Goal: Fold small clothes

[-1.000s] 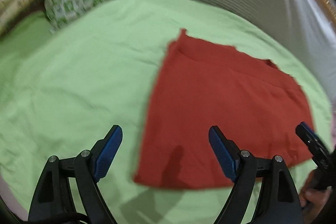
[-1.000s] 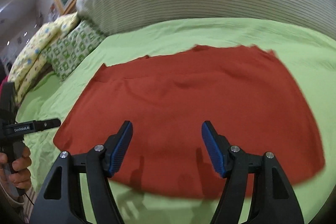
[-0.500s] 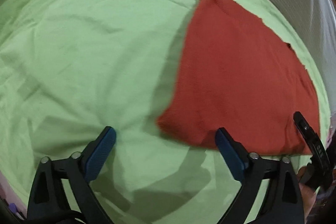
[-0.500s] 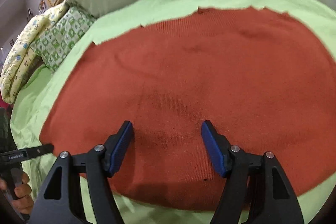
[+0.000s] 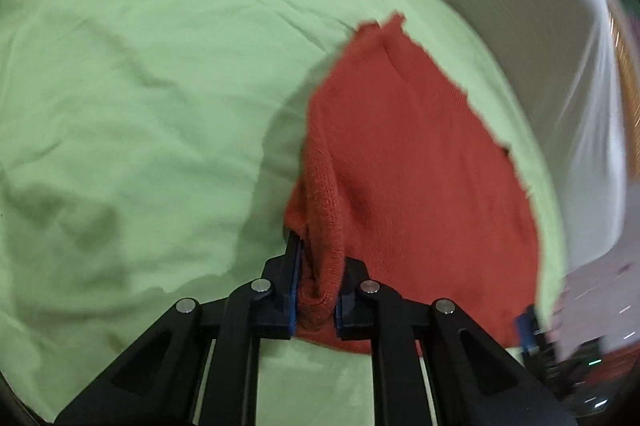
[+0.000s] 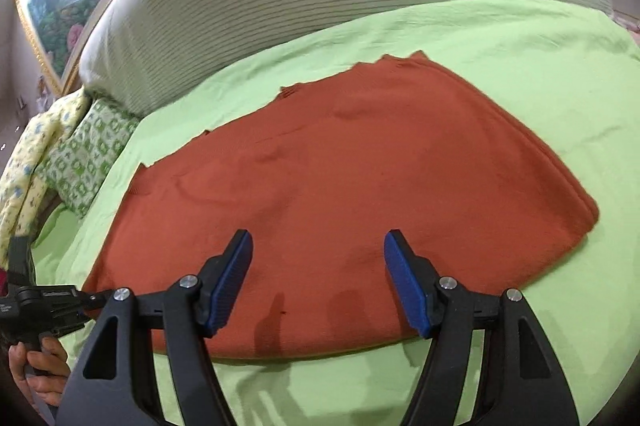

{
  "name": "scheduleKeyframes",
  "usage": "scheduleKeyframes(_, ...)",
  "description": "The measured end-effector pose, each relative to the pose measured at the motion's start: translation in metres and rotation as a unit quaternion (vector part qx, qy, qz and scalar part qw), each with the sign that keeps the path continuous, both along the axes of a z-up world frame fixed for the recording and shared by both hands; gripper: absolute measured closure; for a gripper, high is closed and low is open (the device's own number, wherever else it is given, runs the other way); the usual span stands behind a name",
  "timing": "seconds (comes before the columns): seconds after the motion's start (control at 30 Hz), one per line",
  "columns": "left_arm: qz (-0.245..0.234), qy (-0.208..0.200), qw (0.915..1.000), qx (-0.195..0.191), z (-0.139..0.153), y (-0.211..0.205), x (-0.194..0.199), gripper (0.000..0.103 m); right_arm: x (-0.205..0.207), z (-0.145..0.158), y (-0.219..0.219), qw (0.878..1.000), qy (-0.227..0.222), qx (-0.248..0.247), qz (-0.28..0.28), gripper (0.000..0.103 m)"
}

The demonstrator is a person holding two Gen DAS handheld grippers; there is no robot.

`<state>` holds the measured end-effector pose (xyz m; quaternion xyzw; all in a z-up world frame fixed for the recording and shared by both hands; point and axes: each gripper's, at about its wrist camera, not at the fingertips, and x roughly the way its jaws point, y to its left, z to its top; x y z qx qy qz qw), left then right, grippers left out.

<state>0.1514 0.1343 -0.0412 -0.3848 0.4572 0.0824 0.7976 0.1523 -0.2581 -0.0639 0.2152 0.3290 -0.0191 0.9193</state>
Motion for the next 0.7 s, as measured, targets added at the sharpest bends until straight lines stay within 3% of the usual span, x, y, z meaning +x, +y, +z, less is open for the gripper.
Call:
scheduleKeyframes(0.13, 0.019, -0.047, 0.9987, 0.007, 0.019, 0.034, -0.015, 0.098, -0.003, 0.004, 0.004, 1.0, 0.003, -0.004, 0.005, 0.034)
scheduleKeyframes(0.33, -0.031, -0.032, 0.9986, 0.028, 0.021, 0.017, -0.005, 0.099, 0.009, 0.008, 0.03, 0.999, 0.004, -0.034, 0.04, 0.034)
scheduleKeyframes(0.4, -0.035, -0.013, 0.9991, 0.022, 0.013, 0.012, -0.008, 0.079, 0.011, 0.008, 0.031, 0.999, 0.003, -0.022, 0.044, 0.034)
scheduleKeyframes(0.43, -0.033, -0.002, 0.9993, 0.017, 0.009, 0.011, -0.01, 0.054, 0.011, 0.008, 0.031, 0.999, 0.003, -0.019, 0.047, 0.034)
scheduleKeyframes(0.47, -0.021, 0.015, 0.9997, 0.002, 0.003, 0.011, -0.015, 0.038, 0.011, 0.009, 0.032, 0.999, 0.004, -0.019, 0.05, 0.034)
scheduleKeyframes(0.53, -0.004, 0.021, 0.9997, -0.014, -0.002, 0.011, -0.035, 0.037, 0.009, 0.011, 0.032, 0.998, 0.003, -0.026, 0.054, 0.034)
scheduleKeyframes(0.63, 0.016, 0.038, 0.9991, 0.002, 0.0, -0.002, -0.047, 0.037, 0.007, 0.013, 0.03, 0.998, 0.0, -0.028, 0.053, 0.034)
scheduleKeyframes(0.7, 0.035, 0.035, 0.9987, -0.012, -0.001, -0.007, -0.049, 0.037, 0.007, 0.012, 0.027, 0.998, -0.002, -0.024, 0.052, 0.034)
